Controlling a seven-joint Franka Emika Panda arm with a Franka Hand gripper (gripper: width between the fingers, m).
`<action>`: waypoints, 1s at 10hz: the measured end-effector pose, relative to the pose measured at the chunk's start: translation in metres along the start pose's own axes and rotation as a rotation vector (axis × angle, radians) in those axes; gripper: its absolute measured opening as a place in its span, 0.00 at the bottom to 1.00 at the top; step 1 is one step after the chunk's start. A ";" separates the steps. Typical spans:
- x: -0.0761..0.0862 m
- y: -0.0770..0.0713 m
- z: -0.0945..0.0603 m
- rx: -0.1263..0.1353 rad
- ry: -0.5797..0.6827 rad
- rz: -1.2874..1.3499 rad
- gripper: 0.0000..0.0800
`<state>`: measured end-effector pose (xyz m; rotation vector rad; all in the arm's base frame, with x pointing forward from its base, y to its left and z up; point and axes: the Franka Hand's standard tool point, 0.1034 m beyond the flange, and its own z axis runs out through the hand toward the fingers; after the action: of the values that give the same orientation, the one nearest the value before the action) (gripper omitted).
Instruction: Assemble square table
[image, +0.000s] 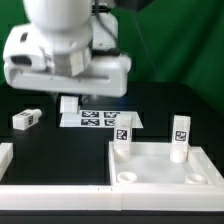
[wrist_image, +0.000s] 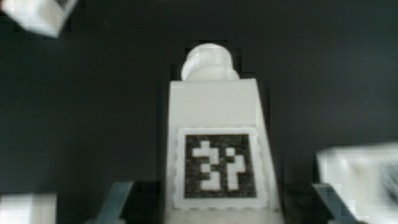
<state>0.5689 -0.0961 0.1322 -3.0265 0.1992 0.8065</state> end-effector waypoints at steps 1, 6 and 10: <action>0.010 -0.009 -0.027 -0.012 0.099 -0.014 0.36; 0.015 -0.001 -0.030 -0.006 0.461 0.009 0.36; 0.033 -0.117 -0.058 0.089 0.772 0.162 0.36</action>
Offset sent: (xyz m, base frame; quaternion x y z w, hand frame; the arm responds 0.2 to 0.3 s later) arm 0.0000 0.0000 0.0000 0.0000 0.1296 0.0000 0.9916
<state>0.6400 0.0140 0.1628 -3.0832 0.4608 -0.4024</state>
